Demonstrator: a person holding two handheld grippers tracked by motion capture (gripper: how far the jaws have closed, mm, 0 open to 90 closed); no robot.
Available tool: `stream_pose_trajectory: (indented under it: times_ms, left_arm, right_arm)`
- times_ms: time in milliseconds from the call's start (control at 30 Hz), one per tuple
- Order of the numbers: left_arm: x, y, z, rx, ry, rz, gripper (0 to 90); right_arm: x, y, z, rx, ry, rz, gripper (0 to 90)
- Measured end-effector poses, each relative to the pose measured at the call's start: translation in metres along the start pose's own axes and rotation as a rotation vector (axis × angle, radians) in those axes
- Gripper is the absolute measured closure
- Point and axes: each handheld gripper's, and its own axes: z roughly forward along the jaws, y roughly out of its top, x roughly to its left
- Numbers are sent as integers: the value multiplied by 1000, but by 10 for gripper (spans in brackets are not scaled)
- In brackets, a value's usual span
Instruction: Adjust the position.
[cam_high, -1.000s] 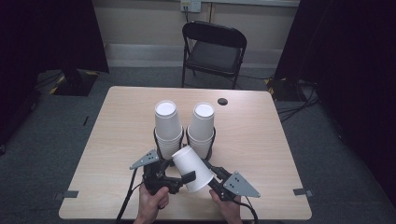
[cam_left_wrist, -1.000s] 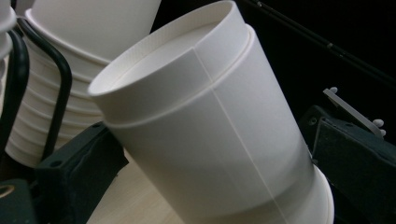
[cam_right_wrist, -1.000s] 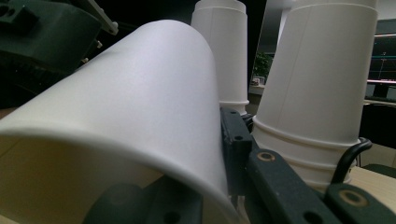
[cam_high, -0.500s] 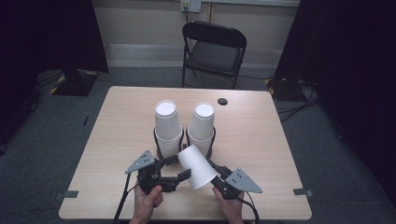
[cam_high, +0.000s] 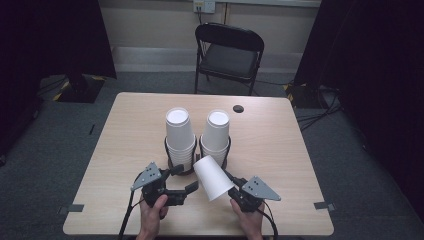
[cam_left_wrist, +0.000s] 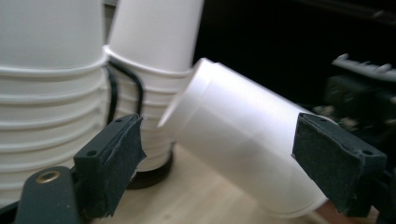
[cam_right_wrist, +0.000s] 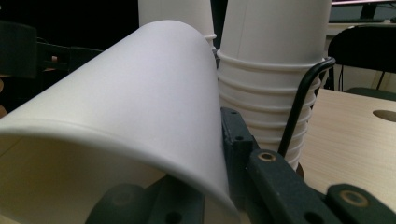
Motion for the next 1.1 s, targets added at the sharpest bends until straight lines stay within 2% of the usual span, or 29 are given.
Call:
stream_pose_trajectory:
  times_ms: [33,100,133,233,333,467,567,633,767,833,1000,1033,1100]
  left_arm:
    - [0,0,0,5,11,30,158]
    - [-1,0,0,16,31,60,166]
    - [-2,1,-1,19,35,117,165]
    - [-7,2,-3,48,66,190,165]
    - [-7,2,-5,64,85,209,173]
    - [-5,1,-5,86,95,217,155]
    - [-4,-1,-3,114,106,247,160]
    - [-3,-2,-2,130,87,267,158]
    - [-3,-3,-1,147,79,296,155]
    - [-3,-2,-1,156,65,299,156]
    - [-2,-4,-2,191,60,357,157]
    - [-2,-5,-2,195,59,359,157]
    - [-3,-7,-2,214,56,390,158]
  right_arm:
    - [0,1,0,4,-1,6,866]
    - [-1,3,-2,8,8,21,867]
    - [-1,4,-2,13,10,27,867]
    - [-3,8,-3,46,13,29,867]
    - [-7,10,-2,94,47,68,867]
    - [-9,13,0,155,69,85,867]
    - [-11,16,2,188,89,110,868]
    - [-12,18,4,216,99,122,868]
    - [-15,21,7,281,134,147,867]
    - [-15,22,8,295,158,131,867]
    - [-14,25,11,369,193,110,868]
    - [-14,26,12,388,199,109,867]
    - [-15,27,14,415,207,104,868]
